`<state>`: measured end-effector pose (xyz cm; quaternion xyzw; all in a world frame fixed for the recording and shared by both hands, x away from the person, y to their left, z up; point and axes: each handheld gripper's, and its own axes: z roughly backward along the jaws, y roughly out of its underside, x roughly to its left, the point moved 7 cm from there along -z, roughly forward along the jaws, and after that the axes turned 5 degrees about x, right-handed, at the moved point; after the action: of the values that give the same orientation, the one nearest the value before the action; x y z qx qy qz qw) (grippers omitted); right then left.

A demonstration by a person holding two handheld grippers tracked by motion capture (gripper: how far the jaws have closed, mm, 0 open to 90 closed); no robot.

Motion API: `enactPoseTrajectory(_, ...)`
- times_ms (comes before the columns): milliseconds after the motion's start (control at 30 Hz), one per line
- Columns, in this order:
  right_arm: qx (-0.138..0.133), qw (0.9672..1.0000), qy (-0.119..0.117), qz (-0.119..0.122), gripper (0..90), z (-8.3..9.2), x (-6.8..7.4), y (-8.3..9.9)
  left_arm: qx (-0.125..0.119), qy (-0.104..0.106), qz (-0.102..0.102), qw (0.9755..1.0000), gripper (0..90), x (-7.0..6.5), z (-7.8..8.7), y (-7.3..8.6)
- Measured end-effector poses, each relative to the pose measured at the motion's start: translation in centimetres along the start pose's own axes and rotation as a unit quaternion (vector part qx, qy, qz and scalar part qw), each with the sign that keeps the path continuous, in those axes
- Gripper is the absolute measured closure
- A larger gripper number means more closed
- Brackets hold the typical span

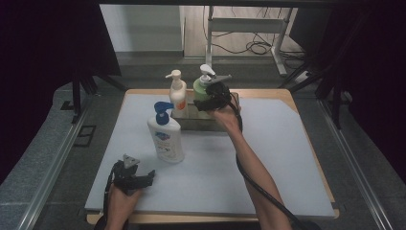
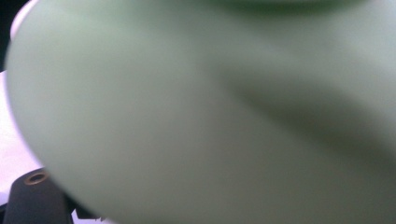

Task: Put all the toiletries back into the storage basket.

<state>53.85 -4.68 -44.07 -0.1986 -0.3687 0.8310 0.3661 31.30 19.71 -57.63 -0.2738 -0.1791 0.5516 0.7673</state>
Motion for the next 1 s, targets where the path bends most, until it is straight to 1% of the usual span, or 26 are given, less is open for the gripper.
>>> enactPoseTrajectory(67, 0.003, 1.0, -0.002, -0.003, 12.0, -0.2, 0.1, 0.1, -0.001, 0.0, 0.0, 1.0, 11.7, 0.0, 0.0, 0.0)
enactPoseTrajectory(267, 0.019, 0.9998, -0.003, 0.003, 12.1, -1.0, 0.2, 0.8, -0.001, 0.0, 0.0, 1.0, 11.7, 0.0, 0.0, 0.0)
enactPoseTrajectory(467, 0.029, 0.9996, -0.005, 0.003, 12.1, -1.5, 0.2, 1.2, 0.0, 0.0, 0.0, 1.0, 11.7, 0.0, 0.0, 0.0)
enactPoseTrajectory(500, 0.03, 0.9995, -0.006, -0.002, 12.1, -1.6, 0.2, 1.3, 0.0, 0.0, 0.0, 1.0, 11.7, 0.0, 0.0, 0.0)
enactPoseTrajectory(600, 0.038, 0.9993, -0.006, -0.002, 12.1, -1.9, 0.2, 1.6, 0.0, 0.0, 0.0, 1.0, 11.7, 0.0, 0.0, 0.0)
enactPoseTrajectory(633, 0.037, 0.9993, -0.008, -0.009, 12.1, -2.0, 0.3, 1.6, 0.0, 0.0, 0.0, 1.0, 11.7, 0.0, 0.0, 0.0)
enactPoseTrajectory(667, 0.04, 0.9992, -0.006, -0.003, 12.1, -2.1, 0.1, 1.7, 0.0, 0.0, 0.0, 1.0, 11.7, 0.0, 0.0, 0.0)
enactPoseTrajectory(733, 0.04, 0.9991, -0.01, -0.011, 12.1, -2.1, 0.1, 1.7, 0.0, 0.0, 0.0, 1.0, 11.7, 0.0, 0.0, 0.0)
enactPoseTrajectory(833, 0.044, 0.9989, -0.011, -0.008, 12.0, -2.1, 0.0, 1.7, 0.0, 0.0, 0.0, 1.0, 11.7, 0.0, 0.0, 0.0)
enactPoseTrajectory(900, 0.048, 0.9986, -0.018, -0.016, 11.8, -2.2, 0.1, 1.6, 0.0, 0.0, 0.0, 1.0, 11.7, 0.0, 0.0, 0.0)
enactPoseTrajectory(933, 0.048, 0.9985, -0.02, -0.015, 11.7, -2.2, -0.1, 1.6, 0.0, 0.0, 0.0, 1.0, 11.7, 0.0, 0.0, 0.0)
enactPoseTrajectory(1000, 0.046, 0.9984, -0.024, -0.022, 11.6, -2.2, -0.2, 1.7, 0.0, 0.0, 0.0, 1.0, 11.7, 0.0, 0.0, 0.0)
